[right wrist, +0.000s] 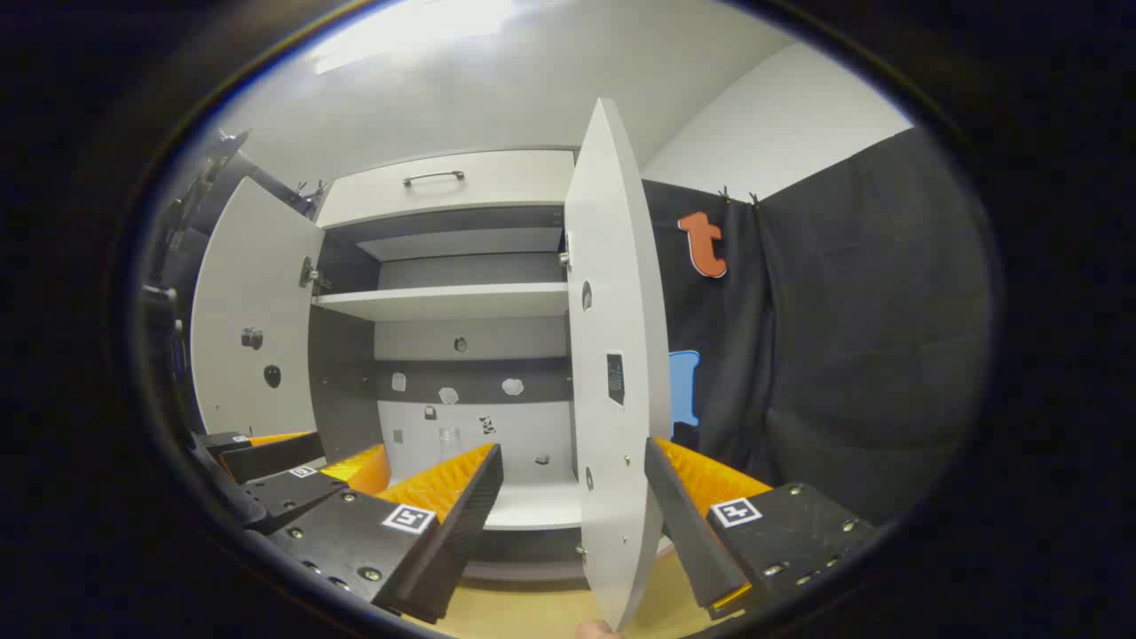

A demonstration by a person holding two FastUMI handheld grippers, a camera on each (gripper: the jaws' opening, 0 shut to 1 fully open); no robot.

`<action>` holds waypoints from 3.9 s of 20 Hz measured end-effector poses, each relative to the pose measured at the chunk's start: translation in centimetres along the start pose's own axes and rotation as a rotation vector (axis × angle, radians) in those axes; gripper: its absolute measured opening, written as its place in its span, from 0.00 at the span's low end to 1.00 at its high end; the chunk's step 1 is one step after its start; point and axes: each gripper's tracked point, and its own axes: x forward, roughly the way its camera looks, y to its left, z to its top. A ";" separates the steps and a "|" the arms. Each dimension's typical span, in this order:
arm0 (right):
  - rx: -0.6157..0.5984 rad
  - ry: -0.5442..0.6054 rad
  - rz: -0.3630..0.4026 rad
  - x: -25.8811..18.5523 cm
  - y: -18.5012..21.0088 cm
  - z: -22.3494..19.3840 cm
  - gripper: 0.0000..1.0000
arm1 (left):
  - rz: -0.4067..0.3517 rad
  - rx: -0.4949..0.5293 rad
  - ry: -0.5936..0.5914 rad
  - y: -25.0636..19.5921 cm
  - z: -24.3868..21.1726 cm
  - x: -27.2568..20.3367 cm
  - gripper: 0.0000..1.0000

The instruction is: Grasp the bottle in the cabinet with the left hand and place it on the coaster, then close the right door with the right hand and the left door with the left hand.

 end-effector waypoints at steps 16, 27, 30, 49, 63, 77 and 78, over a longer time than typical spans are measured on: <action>-0.012 0.006 -0.005 -0.1 -0.2 -0.3 0.97 | 0.023 0.012 0.002 0.4 -0.1 0.0 0.96; -0.014 0.007 -0.003 0.1 0.1 -0.5 0.97 | 0.011 0.000 0.027 1.0 -1.8 2.1 0.96; -0.011 0.006 -0.007 -0.2 -0.1 -0.6 0.94 | 0.026 0.010 0.036 2.1 -2.5 4.5 0.96; -0.052 -0.047 -0.150 0.1 -4.5 0.9 0.97 | -0.043 -0.024 0.120 4.2 -9.8 24.5 0.97; -0.063 -0.045 -0.179 0.4 -5.9 0.4 0.97 | -0.016 -0.073 0.179 7.2 -11.3 27.3 0.45; -0.083 -0.044 -0.204 -3.5 -5.8 0.2 0.97 | -0.372 -0.026 0.195 0.5 -15.9 10.8 0.44; -0.086 -0.042 -0.205 -3.7 -5.7 0.2 0.97 | -0.395 -0.019 0.208 0.1 -17.4 9.6 0.47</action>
